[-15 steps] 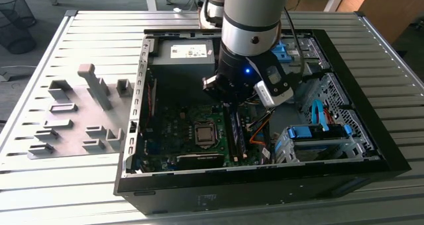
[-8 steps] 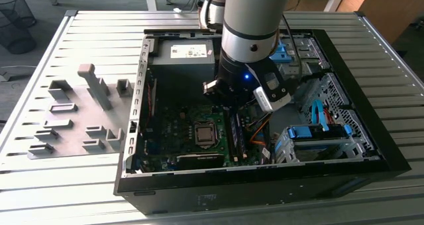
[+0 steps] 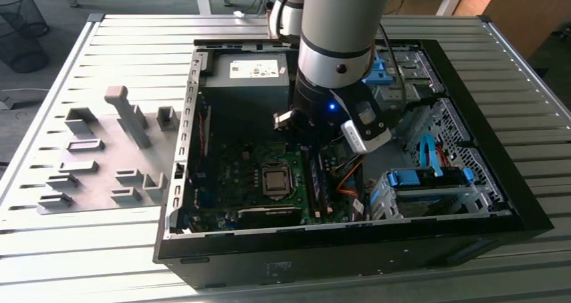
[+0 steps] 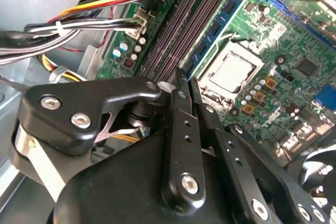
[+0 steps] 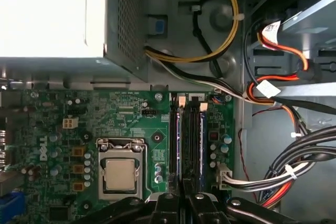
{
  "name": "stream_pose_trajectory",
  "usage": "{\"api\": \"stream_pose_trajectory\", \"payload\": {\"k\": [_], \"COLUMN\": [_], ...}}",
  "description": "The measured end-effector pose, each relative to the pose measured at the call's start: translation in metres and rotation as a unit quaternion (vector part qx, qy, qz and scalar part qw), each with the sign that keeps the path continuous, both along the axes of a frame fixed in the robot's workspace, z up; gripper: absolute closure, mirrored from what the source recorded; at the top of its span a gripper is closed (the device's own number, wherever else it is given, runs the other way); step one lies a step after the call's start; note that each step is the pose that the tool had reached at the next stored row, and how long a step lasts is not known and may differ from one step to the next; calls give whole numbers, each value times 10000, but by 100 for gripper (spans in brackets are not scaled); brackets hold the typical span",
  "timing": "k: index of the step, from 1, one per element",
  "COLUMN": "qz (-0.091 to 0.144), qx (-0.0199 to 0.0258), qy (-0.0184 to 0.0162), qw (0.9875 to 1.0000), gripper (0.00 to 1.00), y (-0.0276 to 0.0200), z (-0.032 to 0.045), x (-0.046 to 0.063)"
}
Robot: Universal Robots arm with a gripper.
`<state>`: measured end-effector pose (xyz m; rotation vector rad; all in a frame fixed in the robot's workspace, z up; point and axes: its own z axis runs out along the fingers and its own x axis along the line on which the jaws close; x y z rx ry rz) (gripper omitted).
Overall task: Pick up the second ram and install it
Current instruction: 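Insert the second ram into the second slot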
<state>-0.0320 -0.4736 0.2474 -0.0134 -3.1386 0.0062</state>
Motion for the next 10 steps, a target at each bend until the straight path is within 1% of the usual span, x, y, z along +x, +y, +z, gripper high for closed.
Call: {"api": "stream_pose_trajectory", "payload": {"k": [4, 10], "qz": [0, -75], "qx": [-1, -2], "qy": [1, 1], "qw": [10000, 10000], "gripper": [86, 86], "y": [-6, -6], "z": [-71, -172], "x": [-1, 0]}}
